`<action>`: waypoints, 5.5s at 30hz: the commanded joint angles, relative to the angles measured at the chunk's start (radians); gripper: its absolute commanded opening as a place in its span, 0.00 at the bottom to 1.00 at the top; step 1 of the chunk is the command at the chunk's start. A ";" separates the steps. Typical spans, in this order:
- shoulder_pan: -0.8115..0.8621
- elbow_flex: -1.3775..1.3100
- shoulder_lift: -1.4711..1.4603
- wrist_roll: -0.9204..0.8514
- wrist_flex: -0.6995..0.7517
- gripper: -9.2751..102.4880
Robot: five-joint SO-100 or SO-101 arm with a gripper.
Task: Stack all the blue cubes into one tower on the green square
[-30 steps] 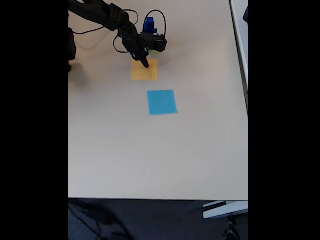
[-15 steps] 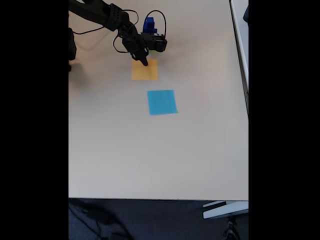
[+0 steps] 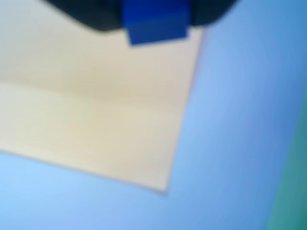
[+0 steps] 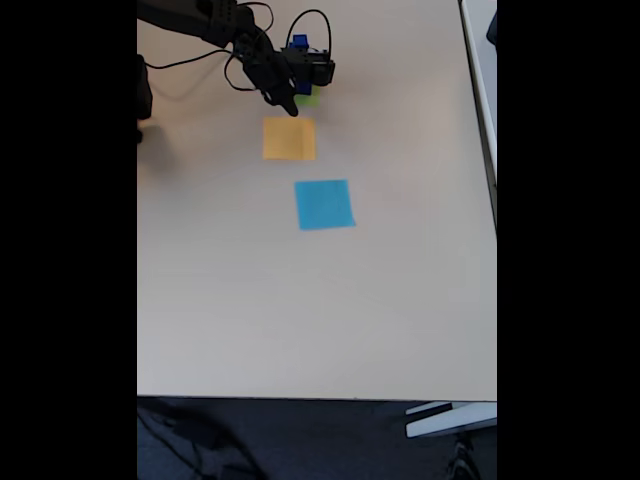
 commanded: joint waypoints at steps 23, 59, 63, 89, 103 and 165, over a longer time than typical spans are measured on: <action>-0.112 -0.130 0.374 0.273 0.336 0.08; -0.229 -0.405 0.207 0.495 0.388 0.08; -0.230 -0.408 0.181 0.489 0.388 0.08; -0.262 -0.535 0.034 0.465 0.425 0.08; -0.261 -0.525 0.021 0.436 0.434 0.08; -0.244 -0.672 -0.058 0.360 0.583 0.09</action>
